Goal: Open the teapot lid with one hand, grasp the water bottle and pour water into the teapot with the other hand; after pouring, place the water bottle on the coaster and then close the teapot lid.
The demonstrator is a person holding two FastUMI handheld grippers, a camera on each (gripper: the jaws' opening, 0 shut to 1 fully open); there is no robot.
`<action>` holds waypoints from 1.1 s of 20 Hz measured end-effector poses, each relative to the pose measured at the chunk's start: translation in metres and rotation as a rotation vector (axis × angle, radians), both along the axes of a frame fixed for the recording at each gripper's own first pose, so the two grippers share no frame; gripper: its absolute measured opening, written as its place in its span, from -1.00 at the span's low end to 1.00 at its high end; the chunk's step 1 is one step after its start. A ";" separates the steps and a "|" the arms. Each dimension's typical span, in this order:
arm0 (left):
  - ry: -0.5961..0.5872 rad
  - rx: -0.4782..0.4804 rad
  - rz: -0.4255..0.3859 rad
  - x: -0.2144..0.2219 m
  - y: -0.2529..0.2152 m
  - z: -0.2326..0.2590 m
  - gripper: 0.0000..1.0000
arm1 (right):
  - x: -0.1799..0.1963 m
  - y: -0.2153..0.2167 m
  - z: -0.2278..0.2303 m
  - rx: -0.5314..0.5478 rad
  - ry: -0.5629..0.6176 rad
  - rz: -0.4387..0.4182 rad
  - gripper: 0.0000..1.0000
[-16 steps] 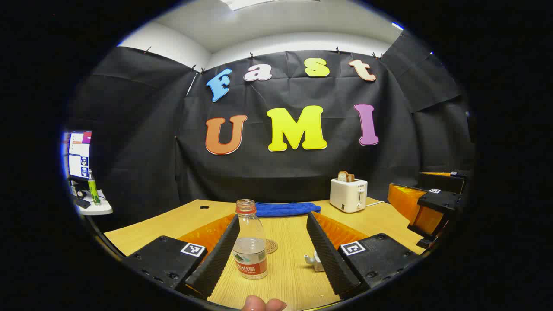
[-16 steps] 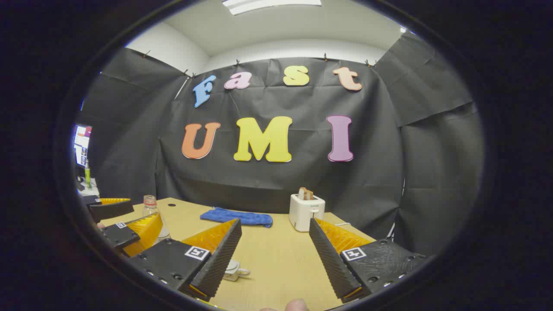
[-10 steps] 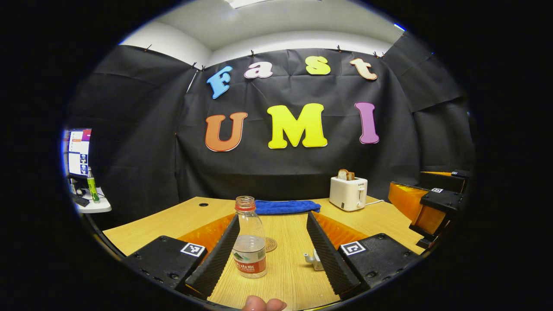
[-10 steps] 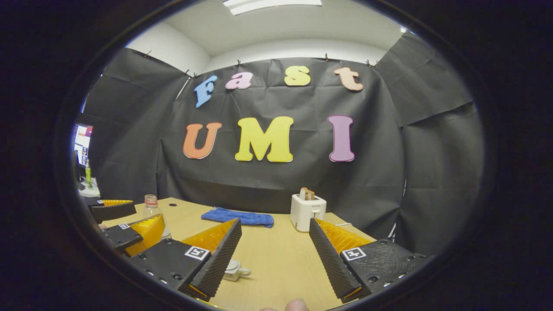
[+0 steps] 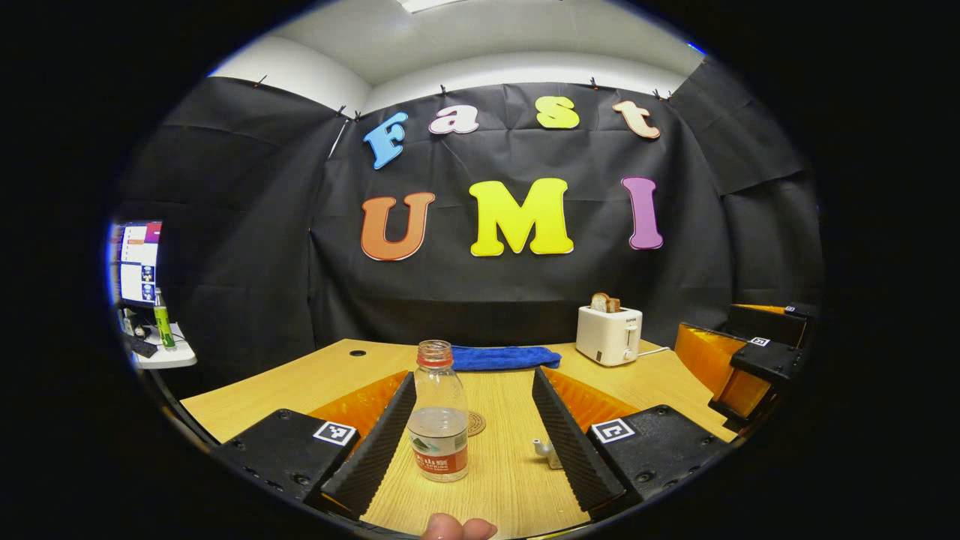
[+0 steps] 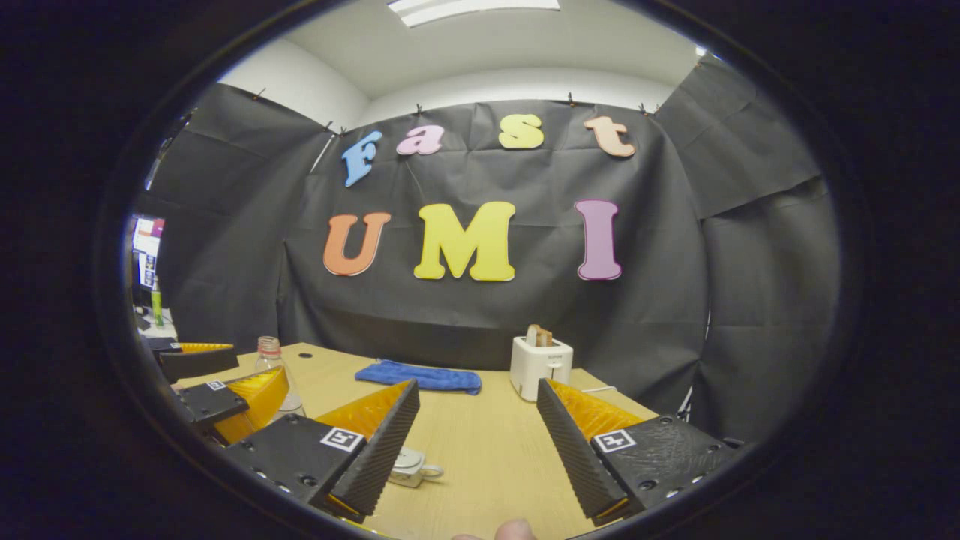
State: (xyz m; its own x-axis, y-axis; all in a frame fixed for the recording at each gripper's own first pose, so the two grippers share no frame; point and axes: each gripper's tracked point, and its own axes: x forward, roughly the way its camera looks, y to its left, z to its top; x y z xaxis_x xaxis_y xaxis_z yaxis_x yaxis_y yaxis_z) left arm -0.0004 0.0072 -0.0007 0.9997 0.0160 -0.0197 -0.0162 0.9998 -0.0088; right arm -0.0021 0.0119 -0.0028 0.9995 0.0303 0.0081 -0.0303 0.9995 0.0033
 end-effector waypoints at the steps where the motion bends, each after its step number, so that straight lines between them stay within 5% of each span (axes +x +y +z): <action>1: 0.000 0.006 0.003 -0.001 0.001 0.001 0.95 | -0.001 0.002 0.000 0.002 0.000 0.004 0.90; 11: 0.007 0.010 -0.003 -0.005 0.008 0.005 0.95 | 0.000 0.011 -0.009 0.009 0.014 0.029 0.94; 22: 0.008 0.012 0.092 -0.003 0.057 0.012 0.94 | 0.034 0.055 -0.081 0.008 0.145 0.126 0.90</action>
State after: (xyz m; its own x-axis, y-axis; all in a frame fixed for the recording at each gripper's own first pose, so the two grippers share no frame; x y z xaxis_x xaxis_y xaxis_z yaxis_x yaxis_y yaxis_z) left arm -0.0033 0.0645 0.0108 0.9938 0.1079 -0.0273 -0.1078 0.9942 0.0034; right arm 0.0321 0.0665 -0.0839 0.9786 0.1555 -0.1347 -0.1536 0.9878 0.0243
